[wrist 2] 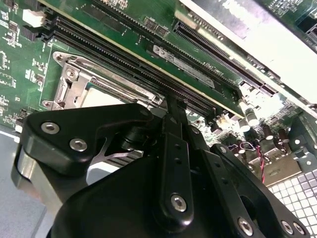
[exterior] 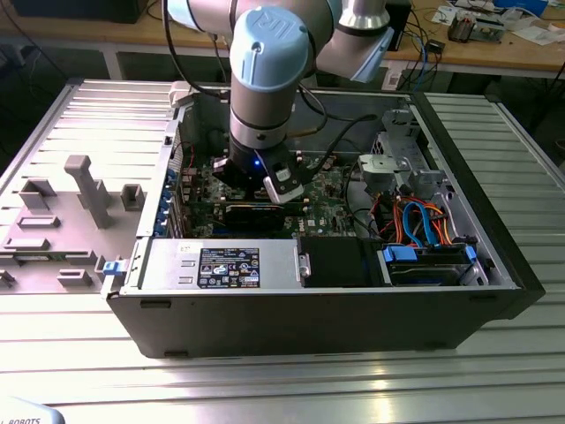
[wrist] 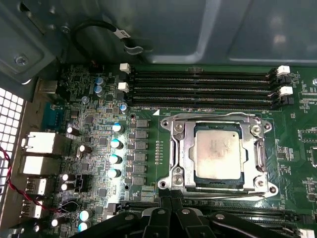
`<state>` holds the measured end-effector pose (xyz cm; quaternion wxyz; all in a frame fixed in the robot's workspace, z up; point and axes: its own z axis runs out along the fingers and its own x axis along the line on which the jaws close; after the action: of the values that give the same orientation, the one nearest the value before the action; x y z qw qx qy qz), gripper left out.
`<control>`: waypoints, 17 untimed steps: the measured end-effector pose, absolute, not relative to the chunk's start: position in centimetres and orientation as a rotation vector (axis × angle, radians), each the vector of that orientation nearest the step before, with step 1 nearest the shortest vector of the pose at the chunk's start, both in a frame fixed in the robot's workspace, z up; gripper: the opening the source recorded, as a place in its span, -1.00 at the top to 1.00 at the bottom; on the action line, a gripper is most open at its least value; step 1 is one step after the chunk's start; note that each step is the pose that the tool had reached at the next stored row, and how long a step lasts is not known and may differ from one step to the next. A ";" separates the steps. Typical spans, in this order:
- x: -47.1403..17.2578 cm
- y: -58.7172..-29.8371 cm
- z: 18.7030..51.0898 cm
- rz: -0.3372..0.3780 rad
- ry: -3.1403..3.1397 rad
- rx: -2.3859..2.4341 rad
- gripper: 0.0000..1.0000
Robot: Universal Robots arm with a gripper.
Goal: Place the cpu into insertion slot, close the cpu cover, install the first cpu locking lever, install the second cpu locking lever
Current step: 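Install the second cpu locking lever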
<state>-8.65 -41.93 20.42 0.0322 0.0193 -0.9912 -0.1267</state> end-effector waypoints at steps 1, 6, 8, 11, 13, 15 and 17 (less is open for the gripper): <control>-8.6 -41.9 20.4 -0.395 -3.051 0.060 0.79; -8.6 -41.9 20.3 -0.414 -3.049 0.060 0.79; -8.7 -41.9 20.2 -0.422 -3.048 0.060 0.79; -8.7 -41.9 20.1 -0.430 -3.047 0.061 0.79; -8.7 -41.9 19.9 -0.435 -3.046 0.061 0.79; -8.7 -41.9 19.9 -0.439 -3.046 0.061 0.79; -8.7 -41.9 19.8 -0.443 -3.045 0.061 0.79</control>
<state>-8.71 -41.92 19.83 0.0318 0.0199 -0.9889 -0.1438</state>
